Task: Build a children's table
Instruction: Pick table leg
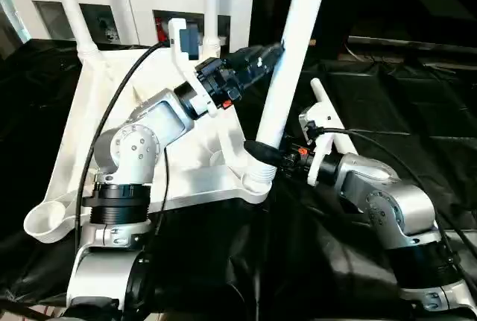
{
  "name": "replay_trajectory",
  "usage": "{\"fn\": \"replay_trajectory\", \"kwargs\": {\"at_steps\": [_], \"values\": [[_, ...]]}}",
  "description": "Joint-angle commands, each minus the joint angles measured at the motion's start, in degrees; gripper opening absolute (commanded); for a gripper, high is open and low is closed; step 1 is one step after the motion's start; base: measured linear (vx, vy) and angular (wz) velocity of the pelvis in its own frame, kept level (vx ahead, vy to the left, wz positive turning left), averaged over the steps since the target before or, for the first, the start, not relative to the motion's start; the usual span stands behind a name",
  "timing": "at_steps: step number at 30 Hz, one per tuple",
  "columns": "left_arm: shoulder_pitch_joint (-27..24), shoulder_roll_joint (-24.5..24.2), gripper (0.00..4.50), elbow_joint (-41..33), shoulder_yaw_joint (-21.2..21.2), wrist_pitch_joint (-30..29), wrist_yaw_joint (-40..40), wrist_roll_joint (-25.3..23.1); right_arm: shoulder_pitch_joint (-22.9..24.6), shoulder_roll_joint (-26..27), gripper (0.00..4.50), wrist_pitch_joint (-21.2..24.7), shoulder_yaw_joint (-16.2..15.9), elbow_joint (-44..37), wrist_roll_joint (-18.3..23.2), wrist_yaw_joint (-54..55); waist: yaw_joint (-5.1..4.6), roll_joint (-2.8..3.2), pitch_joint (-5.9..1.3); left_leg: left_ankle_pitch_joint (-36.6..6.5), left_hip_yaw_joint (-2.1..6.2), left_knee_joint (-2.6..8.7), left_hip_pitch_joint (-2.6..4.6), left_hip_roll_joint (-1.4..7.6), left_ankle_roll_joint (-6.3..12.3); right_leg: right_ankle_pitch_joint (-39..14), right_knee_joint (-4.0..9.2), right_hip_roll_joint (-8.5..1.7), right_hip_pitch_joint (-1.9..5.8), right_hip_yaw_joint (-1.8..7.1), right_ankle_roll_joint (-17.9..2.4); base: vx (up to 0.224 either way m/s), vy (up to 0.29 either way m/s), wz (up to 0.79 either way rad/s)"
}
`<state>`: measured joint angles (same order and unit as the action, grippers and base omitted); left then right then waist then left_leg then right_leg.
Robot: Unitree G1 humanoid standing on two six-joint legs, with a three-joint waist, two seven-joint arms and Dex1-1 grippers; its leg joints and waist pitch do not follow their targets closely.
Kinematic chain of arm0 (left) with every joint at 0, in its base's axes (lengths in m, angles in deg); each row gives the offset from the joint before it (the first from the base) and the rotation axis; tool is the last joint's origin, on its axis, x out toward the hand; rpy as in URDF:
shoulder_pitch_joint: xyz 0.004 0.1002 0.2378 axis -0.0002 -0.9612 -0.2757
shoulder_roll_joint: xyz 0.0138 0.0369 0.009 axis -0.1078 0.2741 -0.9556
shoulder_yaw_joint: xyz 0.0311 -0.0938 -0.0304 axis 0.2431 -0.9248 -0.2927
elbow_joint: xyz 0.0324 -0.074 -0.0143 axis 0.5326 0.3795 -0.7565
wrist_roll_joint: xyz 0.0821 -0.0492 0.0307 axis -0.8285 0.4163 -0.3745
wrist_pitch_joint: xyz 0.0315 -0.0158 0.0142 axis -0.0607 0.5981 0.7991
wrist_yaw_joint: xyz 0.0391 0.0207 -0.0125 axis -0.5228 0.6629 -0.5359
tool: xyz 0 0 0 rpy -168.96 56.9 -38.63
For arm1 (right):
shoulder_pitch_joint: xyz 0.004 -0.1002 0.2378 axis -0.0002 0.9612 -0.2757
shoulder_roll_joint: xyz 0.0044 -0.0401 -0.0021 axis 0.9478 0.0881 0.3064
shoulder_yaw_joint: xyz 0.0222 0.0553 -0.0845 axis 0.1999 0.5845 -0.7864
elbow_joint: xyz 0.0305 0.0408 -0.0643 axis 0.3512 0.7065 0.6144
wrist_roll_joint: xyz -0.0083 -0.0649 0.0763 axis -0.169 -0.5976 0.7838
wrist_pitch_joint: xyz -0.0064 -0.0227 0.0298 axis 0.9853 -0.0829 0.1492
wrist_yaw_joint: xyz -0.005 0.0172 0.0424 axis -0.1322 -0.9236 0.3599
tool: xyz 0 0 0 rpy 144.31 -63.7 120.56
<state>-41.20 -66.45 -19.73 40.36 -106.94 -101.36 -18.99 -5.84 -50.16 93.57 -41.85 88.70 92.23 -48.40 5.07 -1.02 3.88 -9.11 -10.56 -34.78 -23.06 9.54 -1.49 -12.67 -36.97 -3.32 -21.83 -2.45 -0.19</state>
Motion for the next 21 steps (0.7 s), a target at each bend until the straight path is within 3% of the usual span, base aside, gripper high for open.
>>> {"fn": "replay_trajectory", "kwargs": {"at_steps": [1,3,5,11,15,21], "values": [[1.2,-0.6,4.01,-0.8,-0.4,-1.6,-1.8,1.9,-0.5,-0.8,1.89,-0.9,0.1,-0.8,-0.2,-0.6,-0.04,0.72,-4.21,-13.1,1.65,4.14,1.98,3.47,-2.56,-7.3,5.01,-4.81,2.06,2.73,-12.4,0.0,0.0,0.0],[1.1,-1.2,4.18,-1.0,0.5,-1.8,-3.1,1.1,-0.5,-1.1,1.89,-0.9,-0.1,-0.9,-0.3,-1.0,-0.09,0.7,-4.18,-12.8,1.65,4.21,1.98,3.5,-2.36,-7.0,5.05,-4.77,2.08,2.76,-12.2,0.0,0.0,0.0],[1.4,-1.9,4.38,-1.0,3.2,-0.1,-4.0,-2.7,-0.6,-1.4,1.89,-0.8,-0.6,-1.0,-0.4,-1.5,-0.1,0.7,-4.16,-13.1,1.66,4.24,2.03,3.53,-2.35,-7.6,5.1,-4.78,2.07,2.79,-11.8,0.0,0.0,0.0],[1.9,-1.7,4.5,-1.1,5.8,1.0,-4.9,-3.8,-0.9,-1.6,1.89,-0.9,-1.1,-0.8,-0.8,-1.9,-0.12,0.69,-4.18,-12.9,1.64,4.25,2.01,3.6,-2.48,-6.8,5.09,-4.89,2.1,2.83,-12.0,0.0,0.0,0.0],[2.3,-1.1,4.5,0.2,7.4,2.7,-5.3,-5.9,-1.5,-1.8,1.89,-1.0,-1.4,-0.4,-1.1,-2.2,-0.18,0.78,-4.2,-12.7,1.64,4.25,2.02,3.65,-2.33,-7.2,5.13,-4.91,2.16,2.85,-11.9,0.0,0.0,0.0],[3.2,-0.1,4.03,1.3,5.9,2.6,-5.6,-4.2,-1.9,-1.9,1.89,-1.1,-1.3,-0.2,-1.1,-2.3,-0.17,0.75,-4.2,-12.6,1.65,4.22,1.97,3.62,-2.18,-6.7,5.12,-4.9,2.19,2.8,-12.4,0.0,0.0,0.0]]}}
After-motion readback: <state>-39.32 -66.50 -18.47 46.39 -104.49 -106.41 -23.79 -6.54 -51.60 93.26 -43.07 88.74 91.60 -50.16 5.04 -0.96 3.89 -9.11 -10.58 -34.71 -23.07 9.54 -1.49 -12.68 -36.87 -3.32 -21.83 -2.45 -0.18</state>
